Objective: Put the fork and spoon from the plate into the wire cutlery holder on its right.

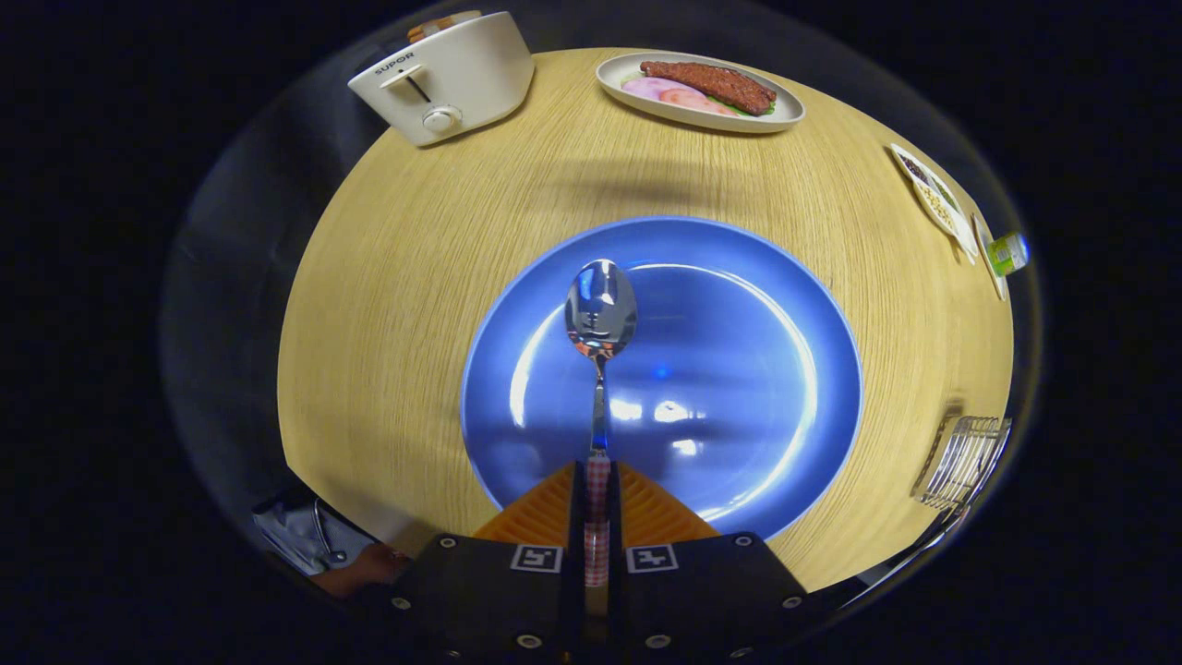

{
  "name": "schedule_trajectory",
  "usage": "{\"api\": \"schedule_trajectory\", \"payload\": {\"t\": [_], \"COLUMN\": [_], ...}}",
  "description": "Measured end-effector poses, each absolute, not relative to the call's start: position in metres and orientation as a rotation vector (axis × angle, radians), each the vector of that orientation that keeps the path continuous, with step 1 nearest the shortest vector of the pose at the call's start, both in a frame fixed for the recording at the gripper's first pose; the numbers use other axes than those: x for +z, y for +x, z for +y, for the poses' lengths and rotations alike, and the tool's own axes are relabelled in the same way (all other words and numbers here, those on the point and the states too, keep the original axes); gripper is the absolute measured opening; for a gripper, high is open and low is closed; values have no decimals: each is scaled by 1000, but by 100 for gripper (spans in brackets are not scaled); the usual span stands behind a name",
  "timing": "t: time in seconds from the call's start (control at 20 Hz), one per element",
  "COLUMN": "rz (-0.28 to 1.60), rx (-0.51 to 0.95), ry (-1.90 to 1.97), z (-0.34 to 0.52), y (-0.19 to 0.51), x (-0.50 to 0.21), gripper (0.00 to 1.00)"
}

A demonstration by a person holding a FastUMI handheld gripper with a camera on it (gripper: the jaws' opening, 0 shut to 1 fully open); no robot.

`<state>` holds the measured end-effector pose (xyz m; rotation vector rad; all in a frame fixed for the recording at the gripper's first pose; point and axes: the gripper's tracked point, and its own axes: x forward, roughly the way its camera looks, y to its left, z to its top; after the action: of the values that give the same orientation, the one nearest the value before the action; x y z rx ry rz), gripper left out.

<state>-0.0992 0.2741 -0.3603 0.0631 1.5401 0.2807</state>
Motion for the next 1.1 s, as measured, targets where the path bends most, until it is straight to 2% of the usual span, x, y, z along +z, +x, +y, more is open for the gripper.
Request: {"api": "schedule_trajectory", "payload": {"t": [0.2, 0.45, 0.8, 1.1], "rz": [1536, 1469, 1411, 1433], "rx": [306, 285, 135, -9], "ry": [97, 123, 166, 187], "z": [268, 234, 135, 33], "y": [-102, -93, -96, -121], "x": [-355, -328, -275, -249], "gripper": [6, 6, 6, 6]}}
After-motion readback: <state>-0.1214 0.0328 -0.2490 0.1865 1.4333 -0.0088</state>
